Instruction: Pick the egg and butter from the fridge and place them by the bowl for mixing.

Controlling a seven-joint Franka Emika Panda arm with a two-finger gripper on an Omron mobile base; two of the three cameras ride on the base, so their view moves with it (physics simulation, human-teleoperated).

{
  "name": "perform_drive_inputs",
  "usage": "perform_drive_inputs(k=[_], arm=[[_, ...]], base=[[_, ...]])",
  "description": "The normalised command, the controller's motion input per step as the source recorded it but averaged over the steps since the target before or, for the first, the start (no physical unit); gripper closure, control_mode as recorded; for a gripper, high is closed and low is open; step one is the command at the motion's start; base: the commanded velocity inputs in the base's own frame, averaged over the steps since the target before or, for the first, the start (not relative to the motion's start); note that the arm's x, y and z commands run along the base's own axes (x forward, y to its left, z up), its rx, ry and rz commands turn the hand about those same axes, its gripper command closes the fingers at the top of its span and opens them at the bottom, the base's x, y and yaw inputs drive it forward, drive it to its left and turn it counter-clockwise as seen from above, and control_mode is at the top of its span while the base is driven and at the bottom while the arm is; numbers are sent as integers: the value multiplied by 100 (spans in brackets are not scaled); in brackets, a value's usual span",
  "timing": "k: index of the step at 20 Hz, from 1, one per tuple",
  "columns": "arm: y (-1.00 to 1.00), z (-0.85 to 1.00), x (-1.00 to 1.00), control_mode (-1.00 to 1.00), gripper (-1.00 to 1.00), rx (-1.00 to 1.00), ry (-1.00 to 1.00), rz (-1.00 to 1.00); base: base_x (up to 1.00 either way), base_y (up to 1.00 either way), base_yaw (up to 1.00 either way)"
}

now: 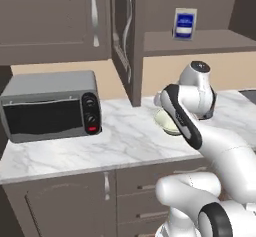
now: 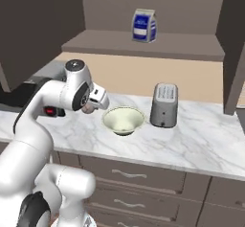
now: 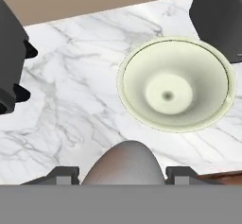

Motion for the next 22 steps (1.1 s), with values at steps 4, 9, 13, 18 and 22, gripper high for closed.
perform_drive_inputs(k=[4,9,13,18,22], arm=[[0,0,0,100,100,0,0,0],[0,0,0,100,100,0,0,0],[0,0,0,100,100,0,0,0],[0,0,0,100,100,0,0,0],[0,0,0,100,100,0,0,0]], base=[[18,-61,13],[31,-54,13],[50,-42,18],[39,-33,13],[2,-7,0]])
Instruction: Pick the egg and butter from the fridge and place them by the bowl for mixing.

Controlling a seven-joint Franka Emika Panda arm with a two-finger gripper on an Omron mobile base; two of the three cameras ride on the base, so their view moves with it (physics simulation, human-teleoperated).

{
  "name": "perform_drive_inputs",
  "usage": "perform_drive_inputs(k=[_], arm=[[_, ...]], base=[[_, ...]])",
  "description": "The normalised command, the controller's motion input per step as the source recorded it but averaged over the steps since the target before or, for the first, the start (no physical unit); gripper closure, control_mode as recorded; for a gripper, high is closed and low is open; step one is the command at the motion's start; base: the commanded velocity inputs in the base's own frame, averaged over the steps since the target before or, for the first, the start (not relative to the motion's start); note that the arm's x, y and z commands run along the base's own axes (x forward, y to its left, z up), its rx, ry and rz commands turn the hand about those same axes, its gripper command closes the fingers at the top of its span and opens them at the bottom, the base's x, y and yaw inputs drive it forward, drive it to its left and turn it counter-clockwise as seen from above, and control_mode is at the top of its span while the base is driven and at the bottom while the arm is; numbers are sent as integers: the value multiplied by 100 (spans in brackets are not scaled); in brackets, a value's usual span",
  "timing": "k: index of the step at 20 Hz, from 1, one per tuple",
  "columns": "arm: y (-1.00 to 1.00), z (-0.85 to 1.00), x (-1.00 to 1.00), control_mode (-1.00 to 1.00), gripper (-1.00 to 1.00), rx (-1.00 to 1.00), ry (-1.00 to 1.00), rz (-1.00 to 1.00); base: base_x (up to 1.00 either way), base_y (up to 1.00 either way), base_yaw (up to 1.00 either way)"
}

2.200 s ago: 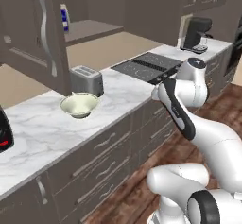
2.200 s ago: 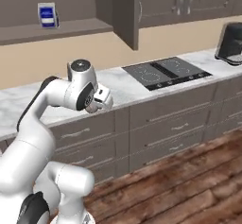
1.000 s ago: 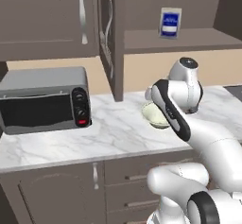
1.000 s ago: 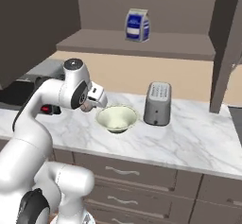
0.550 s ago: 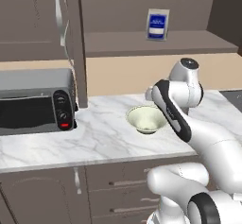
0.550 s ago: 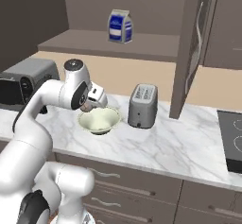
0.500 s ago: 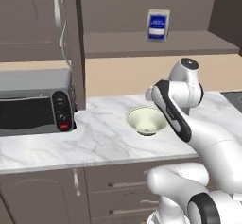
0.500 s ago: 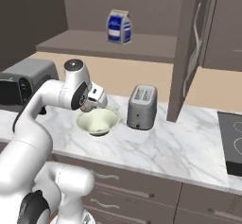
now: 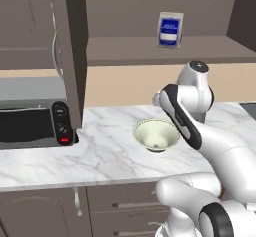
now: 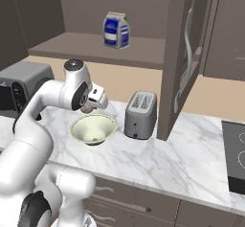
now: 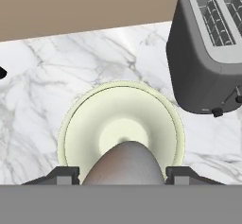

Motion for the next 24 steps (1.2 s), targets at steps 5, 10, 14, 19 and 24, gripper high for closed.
perform_drive_inputs(k=[5,10,14,19,24], arm=[[0,0,0,100,100,0,0,0],[0,0,0,100,100,0,0,0],[0,0,0,100,100,0,0,0],[-11,-3,0,-100,100,0,4,-8],[-38,-6,0,-100,100,0,8,-18]], base=[[0,0,0],[0,0,0],[-2,-4,1],[-2,-10,-2],[0,0,0]])
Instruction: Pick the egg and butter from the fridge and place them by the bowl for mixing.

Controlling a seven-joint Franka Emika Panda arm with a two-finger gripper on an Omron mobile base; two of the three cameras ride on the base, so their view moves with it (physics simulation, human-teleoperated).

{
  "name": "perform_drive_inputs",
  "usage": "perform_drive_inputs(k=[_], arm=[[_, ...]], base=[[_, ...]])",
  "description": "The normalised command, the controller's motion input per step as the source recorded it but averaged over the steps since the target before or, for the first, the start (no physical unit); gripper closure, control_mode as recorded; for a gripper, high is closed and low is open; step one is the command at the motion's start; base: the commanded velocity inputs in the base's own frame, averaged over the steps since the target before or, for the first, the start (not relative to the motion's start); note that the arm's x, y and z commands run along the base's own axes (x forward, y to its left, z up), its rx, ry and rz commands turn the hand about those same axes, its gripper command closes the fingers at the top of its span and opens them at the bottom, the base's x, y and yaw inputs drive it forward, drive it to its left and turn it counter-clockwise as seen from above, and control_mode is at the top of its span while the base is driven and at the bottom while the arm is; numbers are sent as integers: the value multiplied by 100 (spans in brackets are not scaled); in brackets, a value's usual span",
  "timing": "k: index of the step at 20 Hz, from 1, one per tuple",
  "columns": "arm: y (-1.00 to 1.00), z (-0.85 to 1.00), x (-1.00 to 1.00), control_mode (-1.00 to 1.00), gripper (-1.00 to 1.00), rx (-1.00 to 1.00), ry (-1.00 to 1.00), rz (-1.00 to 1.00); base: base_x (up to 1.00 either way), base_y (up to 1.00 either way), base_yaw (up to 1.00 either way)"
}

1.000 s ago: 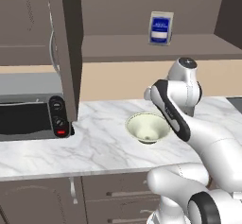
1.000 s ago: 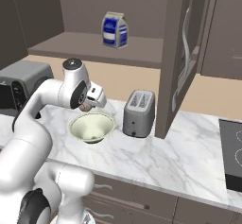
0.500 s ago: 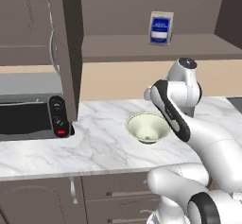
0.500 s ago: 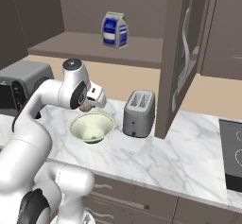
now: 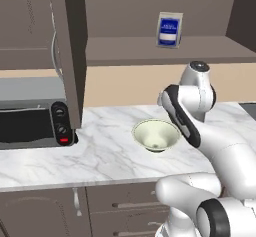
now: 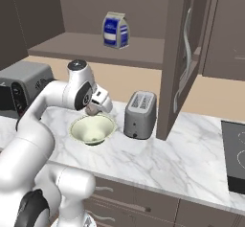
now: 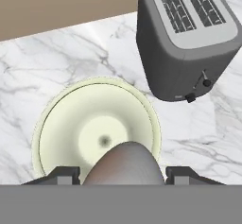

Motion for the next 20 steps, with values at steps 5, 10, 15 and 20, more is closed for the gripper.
perform_drive_inputs(k=[5,10,15,20], arm=[[-46,-12,-3,-100,100,0,1,-16],[-45,-33,-9,-100,100,0,-4,-12],[-38,-53,-9,-100,100,0,-12,-2],[-32,-38,9,-100,100,1,1,0]], base=[[0,0,0],[0,0,0],[0,0,0],[0,0,0]])
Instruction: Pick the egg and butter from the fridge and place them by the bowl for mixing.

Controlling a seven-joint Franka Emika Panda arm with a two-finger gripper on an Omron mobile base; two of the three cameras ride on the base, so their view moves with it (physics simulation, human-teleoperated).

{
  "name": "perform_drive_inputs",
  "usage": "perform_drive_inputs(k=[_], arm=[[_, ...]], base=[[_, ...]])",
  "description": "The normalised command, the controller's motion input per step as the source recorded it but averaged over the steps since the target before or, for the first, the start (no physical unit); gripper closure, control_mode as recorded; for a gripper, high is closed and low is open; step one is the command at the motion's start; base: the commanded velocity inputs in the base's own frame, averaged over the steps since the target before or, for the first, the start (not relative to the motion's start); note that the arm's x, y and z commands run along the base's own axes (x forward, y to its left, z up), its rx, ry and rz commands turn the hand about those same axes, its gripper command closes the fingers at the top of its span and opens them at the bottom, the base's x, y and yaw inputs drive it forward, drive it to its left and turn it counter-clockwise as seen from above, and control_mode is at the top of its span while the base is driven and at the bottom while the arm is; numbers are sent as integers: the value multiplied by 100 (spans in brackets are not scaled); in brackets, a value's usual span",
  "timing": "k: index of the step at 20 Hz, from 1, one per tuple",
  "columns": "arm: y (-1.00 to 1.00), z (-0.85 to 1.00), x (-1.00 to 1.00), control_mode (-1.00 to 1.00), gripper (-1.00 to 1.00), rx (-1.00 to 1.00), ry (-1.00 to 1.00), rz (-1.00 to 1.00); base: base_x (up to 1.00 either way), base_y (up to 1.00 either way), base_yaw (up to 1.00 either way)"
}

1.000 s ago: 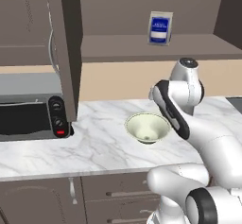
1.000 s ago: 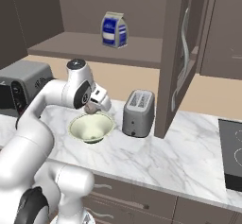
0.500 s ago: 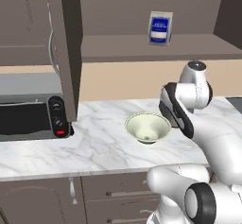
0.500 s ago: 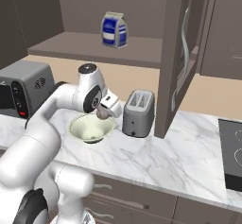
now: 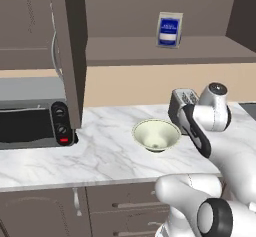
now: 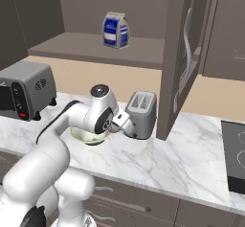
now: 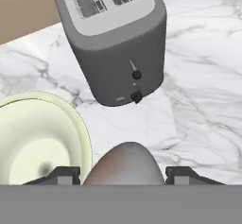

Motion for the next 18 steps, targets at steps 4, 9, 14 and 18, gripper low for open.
perform_drive_inputs(k=[4,9,14,18], arm=[[-29,-35,6,-100,100,3,7,0],[-21,-40,0,-100,100,5,7,0],[-12,-41,10,-100,100,2,6,0],[-11,-35,12,-100,100,4,5,0]], base=[[0,0,0],[0,0,0],[0,0,0],[0,0,0]])
